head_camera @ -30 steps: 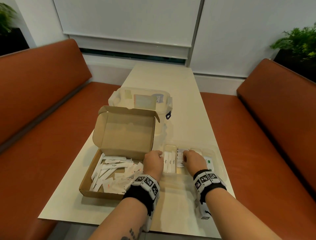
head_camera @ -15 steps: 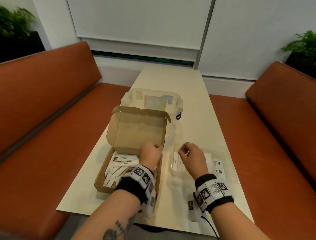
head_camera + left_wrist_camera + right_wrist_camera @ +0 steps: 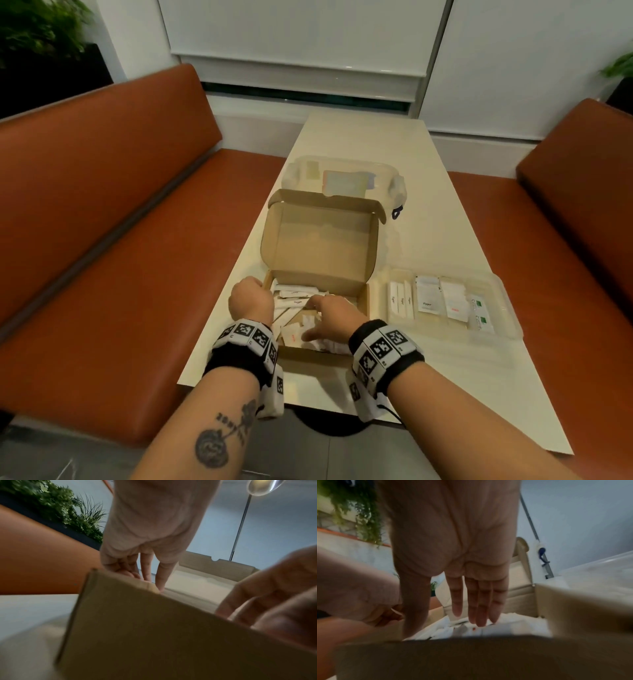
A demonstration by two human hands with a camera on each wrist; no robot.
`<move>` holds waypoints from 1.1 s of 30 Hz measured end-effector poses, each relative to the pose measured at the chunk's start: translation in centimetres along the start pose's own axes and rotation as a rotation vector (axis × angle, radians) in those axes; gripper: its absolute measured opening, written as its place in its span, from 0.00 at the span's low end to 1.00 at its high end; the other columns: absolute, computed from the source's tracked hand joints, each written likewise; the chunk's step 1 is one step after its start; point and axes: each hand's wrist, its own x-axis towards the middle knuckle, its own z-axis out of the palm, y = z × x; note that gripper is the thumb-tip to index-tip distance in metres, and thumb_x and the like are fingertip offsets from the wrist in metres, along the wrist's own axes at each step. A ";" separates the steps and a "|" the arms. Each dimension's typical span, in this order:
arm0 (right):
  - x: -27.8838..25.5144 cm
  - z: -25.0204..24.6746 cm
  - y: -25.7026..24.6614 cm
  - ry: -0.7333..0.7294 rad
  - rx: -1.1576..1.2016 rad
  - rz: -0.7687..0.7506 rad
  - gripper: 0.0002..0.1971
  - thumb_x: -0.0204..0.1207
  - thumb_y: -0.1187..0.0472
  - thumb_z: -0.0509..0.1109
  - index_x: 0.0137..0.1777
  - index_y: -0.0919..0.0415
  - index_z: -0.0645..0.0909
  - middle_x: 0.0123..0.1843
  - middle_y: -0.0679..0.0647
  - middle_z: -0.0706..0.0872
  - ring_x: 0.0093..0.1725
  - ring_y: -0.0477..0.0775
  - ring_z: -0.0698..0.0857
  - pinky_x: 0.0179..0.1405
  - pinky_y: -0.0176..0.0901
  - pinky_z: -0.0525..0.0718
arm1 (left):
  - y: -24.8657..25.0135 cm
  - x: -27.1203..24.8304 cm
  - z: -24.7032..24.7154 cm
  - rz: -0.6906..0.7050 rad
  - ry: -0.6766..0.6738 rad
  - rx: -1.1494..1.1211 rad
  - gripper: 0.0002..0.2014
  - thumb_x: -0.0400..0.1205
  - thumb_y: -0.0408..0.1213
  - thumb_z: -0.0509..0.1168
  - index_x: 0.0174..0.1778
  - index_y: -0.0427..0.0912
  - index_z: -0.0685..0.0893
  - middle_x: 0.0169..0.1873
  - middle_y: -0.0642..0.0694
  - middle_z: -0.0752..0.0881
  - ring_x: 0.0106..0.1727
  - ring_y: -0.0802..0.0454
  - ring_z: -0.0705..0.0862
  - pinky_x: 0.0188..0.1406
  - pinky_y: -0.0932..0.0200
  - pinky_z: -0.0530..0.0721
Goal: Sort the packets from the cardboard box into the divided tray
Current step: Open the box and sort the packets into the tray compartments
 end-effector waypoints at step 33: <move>1.7 -1.2 -2.8 -0.325 -0.365 -0.056 0.07 0.73 0.59 0.74 0.48 0.58 0.82 0.42 0.52 0.84 0.49 0.59 0.81 0.45 0.42 0.78 | -1.1 0.7 0.4 -0.007 -0.030 0.039 0.11 0.80 0.26 0.60 0.52 0.39 0.87 0.50 0.39 0.87 0.51 0.39 0.85 0.39 0.57 0.76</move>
